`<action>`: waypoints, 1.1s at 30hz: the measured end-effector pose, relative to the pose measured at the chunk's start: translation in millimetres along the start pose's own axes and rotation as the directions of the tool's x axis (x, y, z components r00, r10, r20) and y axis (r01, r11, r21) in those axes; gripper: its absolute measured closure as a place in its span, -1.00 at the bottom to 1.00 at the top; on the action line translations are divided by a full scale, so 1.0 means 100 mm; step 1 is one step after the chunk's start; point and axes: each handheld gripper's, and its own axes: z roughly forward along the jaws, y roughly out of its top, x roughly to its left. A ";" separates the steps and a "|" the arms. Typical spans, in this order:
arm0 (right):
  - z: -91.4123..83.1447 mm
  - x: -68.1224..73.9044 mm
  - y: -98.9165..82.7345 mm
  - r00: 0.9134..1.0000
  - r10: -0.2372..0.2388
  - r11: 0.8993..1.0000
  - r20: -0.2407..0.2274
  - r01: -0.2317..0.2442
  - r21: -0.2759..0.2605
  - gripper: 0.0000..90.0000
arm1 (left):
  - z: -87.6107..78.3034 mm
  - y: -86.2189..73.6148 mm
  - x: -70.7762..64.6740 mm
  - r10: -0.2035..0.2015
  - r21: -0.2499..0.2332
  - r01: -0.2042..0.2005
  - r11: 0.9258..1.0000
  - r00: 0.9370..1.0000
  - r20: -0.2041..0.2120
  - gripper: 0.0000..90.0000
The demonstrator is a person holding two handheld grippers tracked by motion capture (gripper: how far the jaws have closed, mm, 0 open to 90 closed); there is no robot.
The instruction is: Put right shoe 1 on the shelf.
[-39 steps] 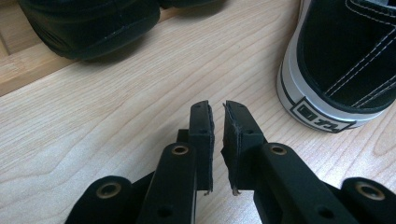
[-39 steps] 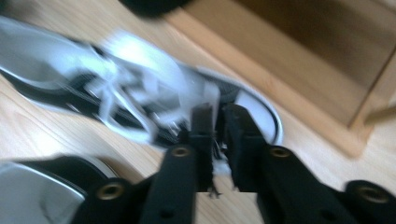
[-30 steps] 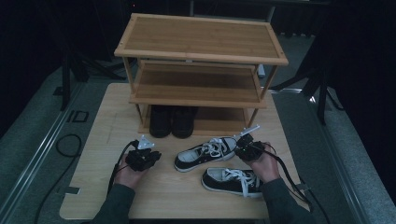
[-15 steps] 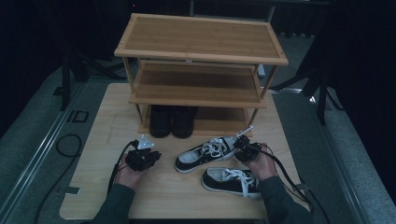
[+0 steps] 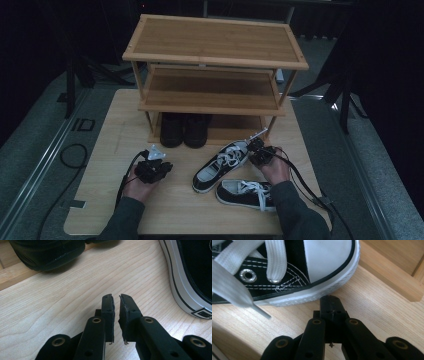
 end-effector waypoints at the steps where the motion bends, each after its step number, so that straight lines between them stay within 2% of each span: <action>1: -0.01 0.00 0.00 1.000 0.006 1.000 -0.007 -0.007 -0.015 1.00 | 0.00 0.00 0.00 -0.001 0.000 0.001 1.000 1.000 0.000 0.81; 5: -0.06 0.00 0.01 1.000 0.012 0.998 -0.002 -0.012 -0.054 1.00 | 0.02 0.00 -0.01 0.006 0.004 -0.006 1.000 1.000 0.000 0.82; 8: -0.03 0.00 0.03 1.000 -0.002 1.000 0.005 0.002 -0.025 1.00 | 0.02 0.00 -0.02 0.008 0.005 -0.008 1.000 1.000 0.002 0.81; 10: 0.03 0.00 0.02 1.000 0.005 1.000 -0.002 -0.005 0.003 1.00 | 0.02 0.00 -0.02 0.007 0.004 -0.007 1.000 1.000 0.002 0.81; 13: 0.06 -0.02 0.02 0.999 0.029 0.999 -0.014 -0.029 -0.013 1.00 | 0.02 0.00 -0.02 0.005 0.005 -0.005 1.000 1.000 0.002 0.81; 15: 0.05 0.00 0.03 1.000 0.013 1.000 0.006 -0.013 -0.017 1.00 | 0.02 0.00 -0.02 0.009 0.007 -0.009 1.000 1.000 0.001 0.81; 17: 0.01 0.01 0.04 1.000 -0.006 0.999 0.013 0.007 -0.054 1.00 | 0.02 0.00 -0.02 0.007 0.006 -0.007 1.000 1.000 0.001 0.81; 18: -0.01 0.01 0.05 1.000 -0.004 0.997 0.000 0.004 -0.082 1.00 | 0.03 0.00 -0.02 0.008 0.007 -0.008 1.000 1.000 0.000 0.81; 20: -0.04 0.04 0.09 1.000 -0.018 0.995 0.014 0.019 -0.094 1.00 | 0.03 0.00 -0.03 0.011 0.010 -0.011 1.000 1.000 0.002 0.82; 22: -0.02 0.05 0.14 0.999 -0.022 0.997 0.025 0.024 -0.079 1.00 | 0.03 0.00 -0.03 0.011 0.008 -0.011 1.000 1.000 0.003 0.81; 27: 0.03 0.07 0.26 1.000 -0.005 0.992 -0.009 0.004 -0.124 1.00 | 0.03 0.00 -0.02 0.009 0.011 -0.009 1.000 1.000 0.002 0.82; 29: 0.02 0.09 0.33 1.000 -0.019 0.990 -0.021 0.016 -0.138 1.00 | 0.03 0.00 -0.03 0.013 0.012 -0.013 1.000 1.000 0.001 0.81; 31: 0.00 0.13 0.41 0.998 -0.033 0.986 -0.055 0.024 -0.164 1.00 | 0.03 0.00 -0.03 0.013 0.012 -0.013 1.000 1.000 0.000 0.81; 33: -0.01 0.18 0.50 0.998 -0.051 0.986 -0.042 0.044 -0.159 1.00 | 0.02 0.00 -0.03 0.014 0.012 -0.014 1.000 1.000 -0.002 0.81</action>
